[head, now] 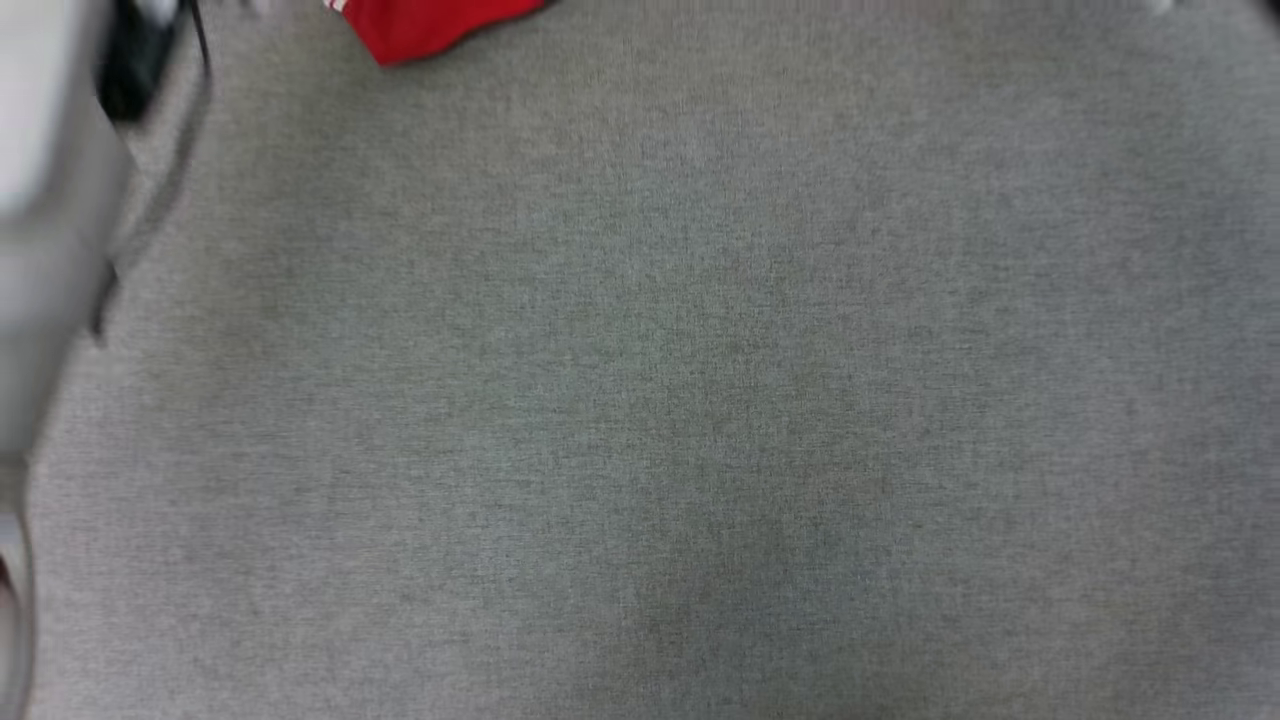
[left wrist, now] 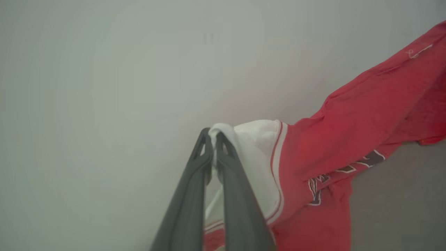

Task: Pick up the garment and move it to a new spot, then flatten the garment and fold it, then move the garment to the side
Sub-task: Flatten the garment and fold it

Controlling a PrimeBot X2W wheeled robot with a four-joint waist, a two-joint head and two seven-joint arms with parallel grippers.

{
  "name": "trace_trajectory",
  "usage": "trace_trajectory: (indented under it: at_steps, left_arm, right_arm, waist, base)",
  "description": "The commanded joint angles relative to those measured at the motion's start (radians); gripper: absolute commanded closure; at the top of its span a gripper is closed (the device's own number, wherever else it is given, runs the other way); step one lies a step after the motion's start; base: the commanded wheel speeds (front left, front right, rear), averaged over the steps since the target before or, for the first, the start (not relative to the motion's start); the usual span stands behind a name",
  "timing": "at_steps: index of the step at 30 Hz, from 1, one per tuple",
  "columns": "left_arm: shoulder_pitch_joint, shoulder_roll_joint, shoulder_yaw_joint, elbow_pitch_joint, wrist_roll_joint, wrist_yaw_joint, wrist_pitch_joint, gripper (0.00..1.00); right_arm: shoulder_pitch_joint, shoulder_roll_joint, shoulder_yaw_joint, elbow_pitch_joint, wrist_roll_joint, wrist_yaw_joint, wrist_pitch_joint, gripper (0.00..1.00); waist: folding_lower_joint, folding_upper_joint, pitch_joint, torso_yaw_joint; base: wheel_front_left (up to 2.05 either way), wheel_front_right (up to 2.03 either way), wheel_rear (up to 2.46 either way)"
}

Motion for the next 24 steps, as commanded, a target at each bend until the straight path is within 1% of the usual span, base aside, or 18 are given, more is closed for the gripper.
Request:
trace_trajectory:
  at_steps: [1,3,4,5,9,11,14,20,24]
  left_arm:
    - [0.080,0.011,0.012,-0.032,-0.005,0.014,-0.006,1.00]
    - [0.179,0.014,0.005,-0.071,-0.005,0.020,-0.006,1.00]
    - [0.440,0.041,0.001,-0.176,-0.017,0.070,-0.006,1.00]
    - [0.491,0.046,-0.001,-0.200,-0.026,0.079,-0.006,1.00]
    - [0.681,0.085,-0.015,-0.294,-0.052,0.114,-0.004,1.00]
    - [0.764,0.107,-0.031,-0.340,-0.065,0.131,0.013,1.00]
    - [0.882,0.143,-0.052,-0.407,-0.086,0.155,0.043,1.00]
    - [1.100,0.220,-0.081,-0.543,-0.135,0.229,0.102,1.00]
    - [1.219,0.241,-0.105,-0.616,-0.177,0.260,0.128,1.00]
  right_arm:
    - [0.059,-0.014,0.024,-0.011,0.016,-0.001,-0.014,1.00]
    - [0.116,-0.033,0.052,-0.031,0.035,-0.001,-0.027,1.00]
    - [0.287,-0.091,0.119,-0.099,0.082,-0.001,-0.048,1.00]
    - [0.321,-0.099,0.133,-0.115,0.093,-0.001,-0.050,1.00]
    - [0.457,-0.148,0.166,-0.165,0.140,-0.001,-0.051,1.00]
    - [0.519,-0.175,0.174,-0.193,0.160,-0.001,-0.049,1.00]
    - [0.606,-0.221,0.168,-0.235,0.185,-0.001,-0.055,1.00]
    - [0.796,-0.312,0.160,-0.354,0.212,-0.001,-0.023,1.00]
    - [0.928,-0.367,0.128,-0.444,0.227,-0.001,0.010,1.00]
  waist:
    - [-0.0001,-0.0001,-0.033,0.004]
    - [-0.0001,-0.0001,-0.062,0.012]
    - [-0.0001,-0.0001,-0.145,0.022]
    - [-0.0001,-0.0001,-0.163,0.021]
    - [-0.0001,-0.0001,-0.236,0.025]
    - [-0.0001,-0.0001,-0.270,0.029]
    - [-0.0001,-0.0001,-0.317,0.033]
    - [-0.0001,-0.0001,-0.398,0.036]
    - [-0.0001,-0.0001,-0.444,0.035]
  base:
    - [0.00,0.00,0.00]
    - [0.00,0.00,0.00]
    - [0.00,0.00,0.00]
    - [0.00,0.00,0.00]
    - [0.00,0.00,0.00]
    - [0.00,0.00,0.00]
    - [0.00,0.00,0.00]
    - [0.00,0.00,0.00]
    - [0.00,0.00,0.00]
